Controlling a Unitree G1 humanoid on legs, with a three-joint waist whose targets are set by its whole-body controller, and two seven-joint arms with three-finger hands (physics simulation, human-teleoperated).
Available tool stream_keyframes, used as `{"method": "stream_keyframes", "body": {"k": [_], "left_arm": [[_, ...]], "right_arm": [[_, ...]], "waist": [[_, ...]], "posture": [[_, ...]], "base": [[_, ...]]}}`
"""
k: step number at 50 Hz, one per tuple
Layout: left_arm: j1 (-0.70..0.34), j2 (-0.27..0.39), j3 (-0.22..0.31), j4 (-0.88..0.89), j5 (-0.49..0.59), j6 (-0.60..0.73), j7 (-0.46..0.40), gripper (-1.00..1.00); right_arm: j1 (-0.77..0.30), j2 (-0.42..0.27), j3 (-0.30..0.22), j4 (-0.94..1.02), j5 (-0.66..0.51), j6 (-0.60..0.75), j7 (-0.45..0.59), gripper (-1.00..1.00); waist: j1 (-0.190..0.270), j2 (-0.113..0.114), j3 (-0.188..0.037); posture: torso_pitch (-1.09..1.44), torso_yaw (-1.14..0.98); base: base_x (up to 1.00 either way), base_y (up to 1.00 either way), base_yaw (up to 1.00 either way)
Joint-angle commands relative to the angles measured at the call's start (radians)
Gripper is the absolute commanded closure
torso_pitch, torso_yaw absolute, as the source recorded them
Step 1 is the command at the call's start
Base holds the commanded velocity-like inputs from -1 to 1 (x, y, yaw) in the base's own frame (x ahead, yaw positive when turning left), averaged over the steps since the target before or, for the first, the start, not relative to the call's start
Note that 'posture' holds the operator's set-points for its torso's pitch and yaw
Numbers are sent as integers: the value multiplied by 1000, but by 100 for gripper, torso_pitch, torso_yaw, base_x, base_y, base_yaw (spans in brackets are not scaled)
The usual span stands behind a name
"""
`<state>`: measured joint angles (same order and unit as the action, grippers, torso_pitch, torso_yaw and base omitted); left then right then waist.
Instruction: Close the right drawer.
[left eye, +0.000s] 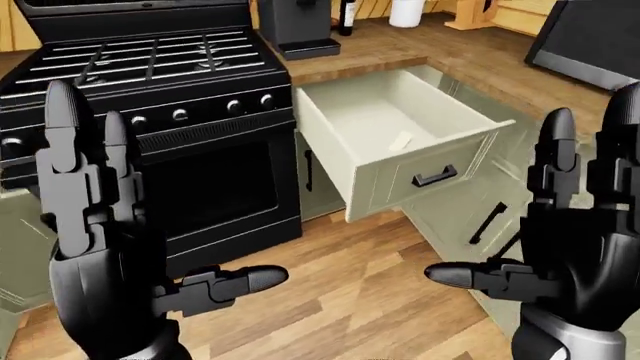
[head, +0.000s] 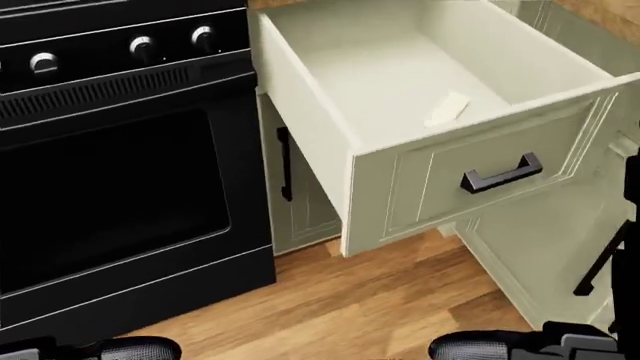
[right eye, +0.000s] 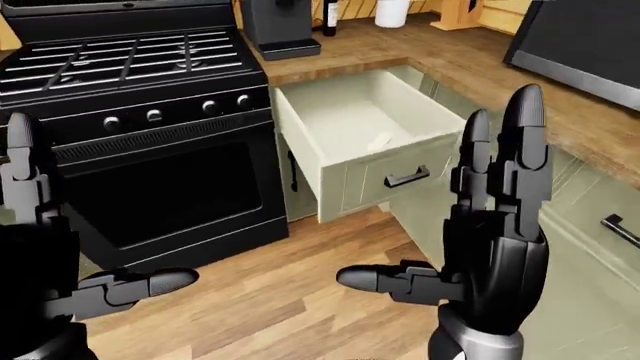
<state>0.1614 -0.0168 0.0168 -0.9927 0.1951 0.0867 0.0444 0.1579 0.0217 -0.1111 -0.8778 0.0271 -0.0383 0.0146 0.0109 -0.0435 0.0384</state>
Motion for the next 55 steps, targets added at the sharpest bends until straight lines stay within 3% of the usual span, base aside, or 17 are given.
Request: {"method": "stream_keyframes", "body": {"k": [1,4,11,13,15,16,18,23,26,28,29,31,38,41,51,53,55], "left_arm": [[-11,-1,-7,-25,-4,-26,-3,-100],[-8,-1,-12,-20,-2,-31,-3,-100],[-10,-1,-10,-28,-4,-23,-3,-100],[-10,-1,-8,-29,-5,-22,-4,-100],[-10,-1,-9,-33,-5,-19,-5,-100],[-10,-2,-9,-33,-5,-18,-5,-100],[-10,-2,-9,-34,-5,-18,-5,-100],[-8,-1,-10,-34,-6,-20,-6,-100],[-8,-1,-12,-31,-5,-21,-5,-100],[-9,-1,-11,-30,-6,-21,-5,-100],[-8,-2,-11,-28,-6,-23,-4,-100],[-6,-2,-10,-25,-9,-27,-4,-100],[-8,-2,-17,-33,-4,-17,-4,-100],[-7,-1,-16,-34,-4,-17,-4,-100],[0,-2,-14,-40,-9,-20,-6,-100],[0,-1,-15,-40,-9,-21,-7,-100],[-1,-1,-12,-39,-10,-21,-7,-100]], "right_arm": [[-9,-4,-10,-24,-1,-13,-7,-100],[-12,-4,-10,-12,1,-17,-7,-100],[-13,-6,-12,5,3,-34,-5,-100],[-11,-5,-11,10,4,-39,-5,-100],[-10,-6,-10,7,2,-39,-4,-100],[-11,-6,-11,6,4,-36,-4,-100],[-9,-5,-10,9,4,-38,-4,-100],[-7,-5,-9,13,3,-42,-3,-100],[-9,-5,-8,2,3,-30,-4,-100],[-10,-6,-8,0,3,-26,-4,-100],[-10,-5,-8,2,4,-28,-5,-100],[-8,-5,-8,8,4,-35,-3,-100],[-4,-5,-8,14,8,-43,0,-100],[-5,-5,-9,8,7,-36,-1,-100],[4,-3,-5,26,6,-55,2,-100],[5,-3,-6,26,8,-55,3,-100],[5,-3,-6,24,9,-53,3,-100]], "waist": [[-6,-19,-17],[-19,-9,-5],[-16,61,17],[-13,92,15],[-1,156,-17],[9,98,-2],[0,113,-7],[-5,66,-10],[-5,22,-8],[-10,-39,-25],[-21,-7,-13],[-18,-7,-8],[-7,58,7],[-4,132,-10],[-6,48,-3],[-6,16,-4],[-13,-50,-25]], "posture": [[0,0],[0,0],[0,0],[0,0],[0,0],[0,0],[0,0],[0,0],[0,0],[0,0],[0,0],[0,0],[0,0],[0,0],[0,0],[0,0],[0,0]], "base": [[0,0,-48],[0,0,-48],[0,0,-48],[-5,0,-43],[-7,0,-34],[-7,0,-21],[-7,0,-21],[-7,0,-21],[-7,0,-21],[-7,0,-21],[-7,0,-20],[-7,0,-20],[-7,0,-21],[-7,0,-20],[-7,0,-20],[-6,0,-21],[-7,0,-21]]}}
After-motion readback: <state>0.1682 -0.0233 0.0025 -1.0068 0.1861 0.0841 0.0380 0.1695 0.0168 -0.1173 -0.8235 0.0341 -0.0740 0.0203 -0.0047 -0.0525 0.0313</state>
